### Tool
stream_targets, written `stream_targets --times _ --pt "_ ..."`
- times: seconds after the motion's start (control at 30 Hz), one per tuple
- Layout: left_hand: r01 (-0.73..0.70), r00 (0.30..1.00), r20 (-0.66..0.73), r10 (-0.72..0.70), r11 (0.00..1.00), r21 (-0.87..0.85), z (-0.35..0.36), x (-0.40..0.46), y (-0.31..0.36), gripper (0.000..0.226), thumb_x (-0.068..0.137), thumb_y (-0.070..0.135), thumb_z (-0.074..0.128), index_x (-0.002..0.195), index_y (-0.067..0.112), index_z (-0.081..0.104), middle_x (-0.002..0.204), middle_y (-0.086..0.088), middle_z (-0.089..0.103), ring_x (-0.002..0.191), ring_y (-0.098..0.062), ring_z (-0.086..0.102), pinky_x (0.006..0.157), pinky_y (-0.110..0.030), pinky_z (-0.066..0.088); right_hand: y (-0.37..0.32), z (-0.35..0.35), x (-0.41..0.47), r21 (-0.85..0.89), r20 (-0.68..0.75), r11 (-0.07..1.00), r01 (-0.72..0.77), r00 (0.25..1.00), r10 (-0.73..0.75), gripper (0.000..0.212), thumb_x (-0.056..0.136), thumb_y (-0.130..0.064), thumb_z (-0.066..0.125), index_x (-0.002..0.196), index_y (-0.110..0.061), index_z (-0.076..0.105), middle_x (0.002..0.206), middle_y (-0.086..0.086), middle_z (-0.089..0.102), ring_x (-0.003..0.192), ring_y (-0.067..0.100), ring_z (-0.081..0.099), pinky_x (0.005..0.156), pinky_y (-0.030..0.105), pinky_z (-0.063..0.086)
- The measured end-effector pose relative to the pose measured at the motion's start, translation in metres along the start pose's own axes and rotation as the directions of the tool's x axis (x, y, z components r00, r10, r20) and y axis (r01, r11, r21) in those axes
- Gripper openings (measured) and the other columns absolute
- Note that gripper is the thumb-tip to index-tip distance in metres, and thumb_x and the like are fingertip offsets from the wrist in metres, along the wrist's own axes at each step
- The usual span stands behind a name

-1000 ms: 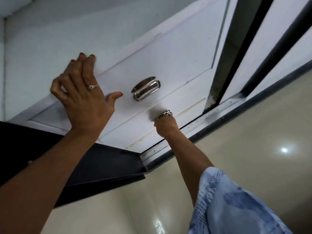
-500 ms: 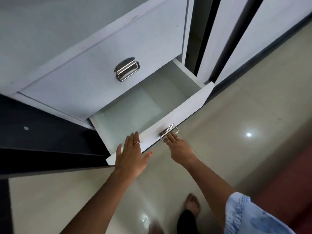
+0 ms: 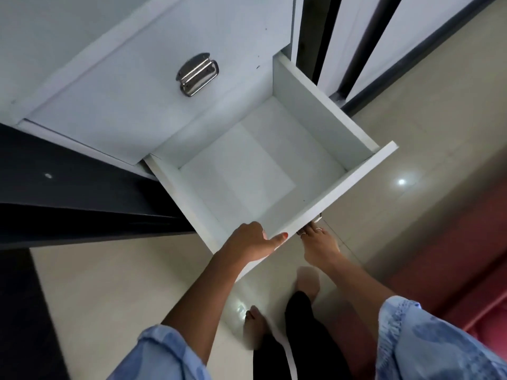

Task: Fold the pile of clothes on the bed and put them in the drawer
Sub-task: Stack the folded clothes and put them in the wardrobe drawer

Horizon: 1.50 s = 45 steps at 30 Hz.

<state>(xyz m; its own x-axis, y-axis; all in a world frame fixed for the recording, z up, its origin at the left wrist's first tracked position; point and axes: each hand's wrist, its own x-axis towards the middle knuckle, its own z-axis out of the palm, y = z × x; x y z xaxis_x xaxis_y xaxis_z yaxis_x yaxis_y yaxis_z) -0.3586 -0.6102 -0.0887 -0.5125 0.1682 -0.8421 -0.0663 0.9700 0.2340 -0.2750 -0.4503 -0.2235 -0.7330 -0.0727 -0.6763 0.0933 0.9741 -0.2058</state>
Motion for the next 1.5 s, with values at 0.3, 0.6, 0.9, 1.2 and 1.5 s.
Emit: stream_targets --times 0.3,0.6,0.9,1.2,1.5 --pt "0.016 0.998 0.062 -0.029 0.980 0.198 -0.005 0.024 0.012 0.057 0.088 0.064 0.049 0.076 0.008 0.054 0.072 -0.007 0.057 0.071 -0.021 0.060 0.061 -0.029 0.041 0.017 -0.004 -0.001 0.022 -0.008 0.998 0.065 0.998 -0.065 0.060 0.090 -0.009 0.037 0.149 -0.016 0.030 0.158 0.000 0.021 0.148 0.015 0.010 0.117 0.032 0.014" --pt "-0.074 0.996 0.070 0.055 0.954 0.290 0.000 0.036 0.016 0.041 0.091 0.055 0.052 0.084 0.015 0.059 0.083 -0.002 0.065 0.084 -0.021 0.062 0.074 -0.029 0.046 0.031 0.018 -0.029 0.183 -0.107 0.981 -0.070 0.990 0.090 0.073 0.090 -0.003 0.029 0.154 -0.024 0.000 0.161 -0.006 -0.010 0.149 0.012 -0.005 0.118 0.033 0.001" --pt "-0.537 0.708 -0.238 0.665 0.726 0.430 0.048 -0.010 0.023 0.061 0.093 0.022 0.059 0.146 0.008 0.034 0.154 -0.008 0.032 0.139 -0.027 0.036 0.105 -0.043 0.037 0.023 0.020 -0.102 0.428 -0.112 0.817 -0.386 0.875 0.472 0.068 0.094 -0.009 0.033 0.155 -0.020 0.004 0.162 -0.003 -0.010 0.149 0.014 -0.005 0.119 0.039 0.005" --pt "-0.580 0.580 0.055 0.813 0.364 0.729 0.117 -0.054 0.055 0.063 0.099 0.030 0.042 0.153 0.019 0.011 0.162 0.001 0.004 0.149 -0.021 0.003 0.117 -0.035 0.011 0.025 0.083 -0.191 0.529 -0.100 0.679 -0.509 0.757 0.646 0.066 0.096 -0.016 0.036 0.154 -0.016 0.005 0.162 0.001 -0.010 0.149 0.016 -0.007 0.120 0.042 0.004" --pt "-0.662 0.525 0.185 0.831 0.262 0.702 0.240 -0.116 0.135 0.064 0.098 0.035 0.045 0.152 0.015 0.017 0.161 -0.001 0.007 0.148 -0.024 0.005 0.117 -0.039 0.013 0.103 0.148 -0.364 0.634 -0.091 0.440 -0.636 0.504 0.859 0.068 0.096 -0.026 0.046 0.154 -0.015 0.011 0.162 0.004 -0.002 0.149 0.017 -0.002 0.120 0.042 0.008"
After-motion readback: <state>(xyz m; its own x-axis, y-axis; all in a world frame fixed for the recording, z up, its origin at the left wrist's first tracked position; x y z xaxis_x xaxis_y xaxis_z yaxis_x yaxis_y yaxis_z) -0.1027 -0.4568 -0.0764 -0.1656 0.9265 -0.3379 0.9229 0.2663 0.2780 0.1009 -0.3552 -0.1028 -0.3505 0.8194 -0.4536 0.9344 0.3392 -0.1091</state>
